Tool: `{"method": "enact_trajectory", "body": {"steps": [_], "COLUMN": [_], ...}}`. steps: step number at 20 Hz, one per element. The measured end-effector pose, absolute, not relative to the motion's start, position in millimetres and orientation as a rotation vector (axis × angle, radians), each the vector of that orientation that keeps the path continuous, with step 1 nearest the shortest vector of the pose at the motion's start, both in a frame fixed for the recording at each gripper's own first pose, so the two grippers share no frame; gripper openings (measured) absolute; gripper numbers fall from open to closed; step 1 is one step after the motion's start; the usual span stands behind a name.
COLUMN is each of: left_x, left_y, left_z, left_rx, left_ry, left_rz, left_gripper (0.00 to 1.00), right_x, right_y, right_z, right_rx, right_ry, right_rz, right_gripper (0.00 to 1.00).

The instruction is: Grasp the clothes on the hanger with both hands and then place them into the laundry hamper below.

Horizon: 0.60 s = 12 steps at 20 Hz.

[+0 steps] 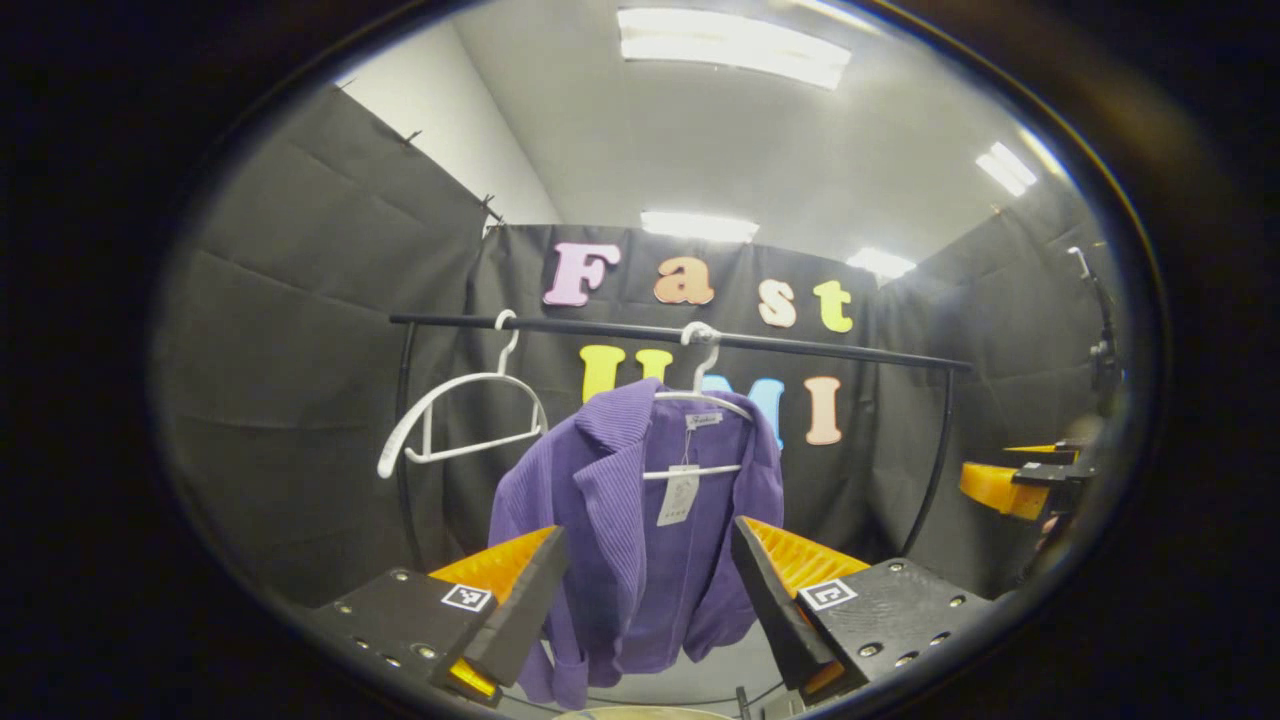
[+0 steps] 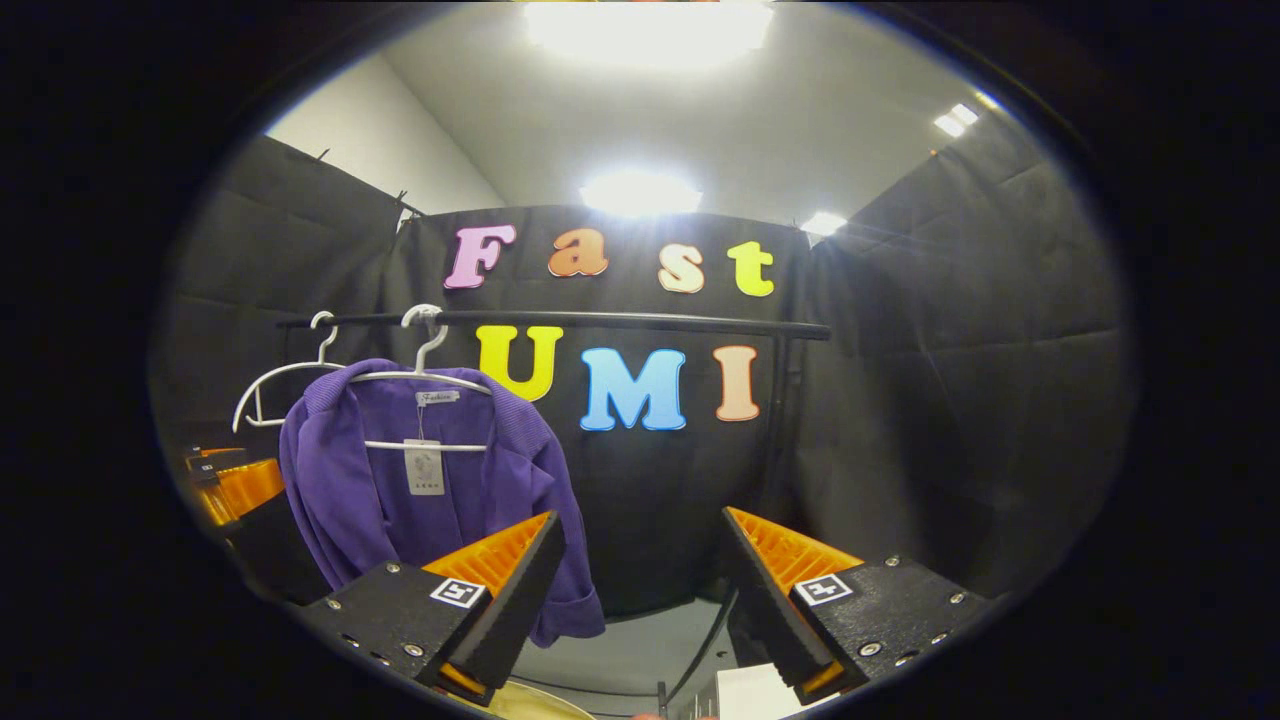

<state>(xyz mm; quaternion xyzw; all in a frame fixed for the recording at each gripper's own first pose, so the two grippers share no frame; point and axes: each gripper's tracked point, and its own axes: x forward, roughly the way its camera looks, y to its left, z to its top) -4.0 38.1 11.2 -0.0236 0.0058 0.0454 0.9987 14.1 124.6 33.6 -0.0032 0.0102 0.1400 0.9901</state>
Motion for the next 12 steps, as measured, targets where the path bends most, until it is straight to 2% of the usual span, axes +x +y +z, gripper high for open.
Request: {"method": "enact_trajectory", "body": {"steps": [1, 2, 3, 4, 5, 6, 8, 9, 12], "left_x": [-1.2, 2.7, 6.5, 12.2, 18.1, 24.0, 37.0, 41.4, 57.3], "left_y": [42.1, 44.7, 46.6, 48.4, 51.0, 53.8, 56.7, 58.1, 64.0], "left_z": [13.7, 15.9, 17.8, 19.3, 18.7, 16.9, 12.6, 13.6, 16.1], "left_rx": [-0.049, -0.056, -0.065, -0.074, -0.082, -0.092, -0.107, -0.106, -0.09], "left_ry": [0.017, 0.02, 0.022, 0.023, 0.029, 0.04, 0.055, 0.057, 0.061], "left_rz": [0.104, 0.115, 0.124, 0.134, 0.15, 0.165, 0.188, 0.203, 0.243], "left_gripper": [0.95, 0.99, 0.99, 0.95, 0.99, 0.94, 0.95, 0.99, 0.99], "right_x": [18.8, 24.4, 30.5, 38.2, 45.9, 53.4, 66.7, 72.9, 91.2], "right_y": [135.0, 145.2, 156.1, 165.0, 173.6, 180.9, 196.5, 203.7, 235.0], "right_z": [38.0, 42.7, 47.0, 52.7, 55.8, 59.9, 65.2, 66.3, 61.2], "right_rx": [0.0, 0.012, 0.022, 0.031, 0.034, 0.036, 0.041, 0.051, 0.089], "right_ry": [0.028, 0.036, 0.044, 0.045, 0.052, 0.053, 0.048, 0.047, 0.072], "right_rz": [0.3, 0.32, 0.342, 0.358, 0.372, 0.383, 0.407, 0.418, 0.477], "right_gripper": [0.96, 0.96, 0.96, 0.96, 0.96, 0.96, 0.96, 0.96, 0.96]}}
